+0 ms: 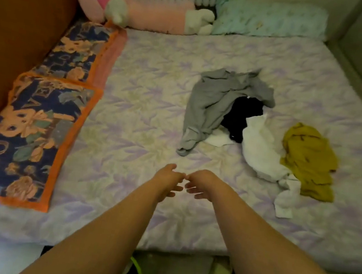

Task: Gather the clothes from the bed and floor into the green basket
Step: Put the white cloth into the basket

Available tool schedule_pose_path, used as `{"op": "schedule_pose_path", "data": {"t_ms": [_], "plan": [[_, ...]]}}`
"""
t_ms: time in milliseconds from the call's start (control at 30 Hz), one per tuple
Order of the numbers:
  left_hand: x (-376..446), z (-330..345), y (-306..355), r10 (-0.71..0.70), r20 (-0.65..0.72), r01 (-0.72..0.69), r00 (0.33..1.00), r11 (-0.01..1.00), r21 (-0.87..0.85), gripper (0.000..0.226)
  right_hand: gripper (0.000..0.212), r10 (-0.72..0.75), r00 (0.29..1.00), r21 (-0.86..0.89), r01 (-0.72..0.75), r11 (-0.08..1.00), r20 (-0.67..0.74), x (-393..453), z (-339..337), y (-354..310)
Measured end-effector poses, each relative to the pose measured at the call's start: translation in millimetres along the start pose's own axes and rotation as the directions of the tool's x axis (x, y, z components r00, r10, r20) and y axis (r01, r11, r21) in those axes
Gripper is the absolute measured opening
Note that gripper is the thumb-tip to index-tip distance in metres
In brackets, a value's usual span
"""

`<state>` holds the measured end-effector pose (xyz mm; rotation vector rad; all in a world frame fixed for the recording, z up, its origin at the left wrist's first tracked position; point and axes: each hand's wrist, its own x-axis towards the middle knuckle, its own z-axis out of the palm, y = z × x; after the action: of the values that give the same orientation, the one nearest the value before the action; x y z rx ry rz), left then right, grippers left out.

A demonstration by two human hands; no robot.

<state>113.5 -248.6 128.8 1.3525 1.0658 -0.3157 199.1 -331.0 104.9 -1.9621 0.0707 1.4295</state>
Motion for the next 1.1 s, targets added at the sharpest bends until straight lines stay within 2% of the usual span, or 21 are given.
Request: {"op": "schedule_pose_path", "data": {"t_ms": [167,267,333,367,467,533,633,700,767,900,933,1000,1033,1067,1100], "plan": [[60.8,93.0,56.1,-0.009,0.118,0.001,0.993,0.998,0.062,0.063,0.033,0.108,0.979,0.070,-0.097,0.993,-0.175,52.3,-112.8,15.1],[100.7,147.7,90.2,-0.017,0.167,-0.002,0.986,0.993,0.117,0.063,0.038,0.051,0.952,0.072,-0.031,0.997,-0.302,88.2,-171.9,22.2],[125.9,176.7,111.6,-0.022,0.190,-0.004,0.981,0.991,0.137,0.063,0.038,0.047,0.897,0.065,-0.020,0.998,-0.440,109.4,-203.3,24.4],[137.4,187.6,120.8,-0.020,0.201,-0.011,0.979,0.989,0.149,0.063,0.039,0.042,0.887,0.006,-0.044,0.999,-0.460,118.7,-215.2,21.2],[176.3,213.2,146.2,-0.020,0.199,-0.015,0.980,0.985,0.175,0.061,0.040,0.019,0.874,0.006,-0.019,1.000,-0.486,147.2,-250.0,14.9],[201.8,223.9,156.8,-0.020,0.186,-0.016,0.982,0.981,0.192,0.060,0.038,-0.066,0.882,-0.132,0.004,0.991,-0.468,180.6,-266.9,22.5],[234.8,232.9,161.4,-0.033,0.158,0.000,0.987,0.979,0.203,0.059,0.038,-0.059,0.902,-0.266,-0.063,0.962,-0.428,232.1,-281.7,39.9],[256.5,238.4,156.4,-0.053,0.138,0.026,0.989,0.981,0.191,0.061,0.037,0.002,0.925,-0.188,-0.080,0.979,-0.379,254.5,-291.3,44.0],[267.0,238.7,147.8,-0.079,0.115,0.057,0.990,0.982,0.180,0.062,0.039,0.079,0.934,0.070,-0.058,0.996,-0.348,261.7,-298.9,39.4],[277.3,233.4,128.9,-0.168,0.067,0.155,0.983,0.973,0.168,0.061,0.070,0.074,0.954,0.133,-0.036,0.990,-0.289,266.4,-294.5,35.3],[275.8,231.3,125.2,-0.200,0.052,0.190,0.978,0.970,0.153,0.062,0.077,0.097,0.963,0.231,-0.037,0.972,-0.253,261.3,-290.0,30.8],[269.1,227.5,121.3,-0.255,0.016,0.250,0.967,0.958,0.142,0.074,0.099,0.091,0.978,0.255,-0.041,0.966,-0.188,252.2,-282.7,27.7],[264.2,225.6,121.9,-0.285,0.004,0.282,0.959,0.951,0.128,0.080,0.102,0.080,0.988,0.224,-0.050,0.973,-0.129,242.6,-279.1,24.0],[259.9,223.4,123.6,-0.325,-0.001,0.324,0.946,0.942,0.087,0.085,0.092,0.070,0.994,0.229,-0.050,0.972,-0.079,238.9,-274.9,21.8],[255.6,220.7,126.8,-0.375,0.002,0.375,0.927,0.927,0.029,0.090,0.066,0.066,0.997,0.268,-0.055,0.962,-0.030,229.5,-270.9,15.2]]}}
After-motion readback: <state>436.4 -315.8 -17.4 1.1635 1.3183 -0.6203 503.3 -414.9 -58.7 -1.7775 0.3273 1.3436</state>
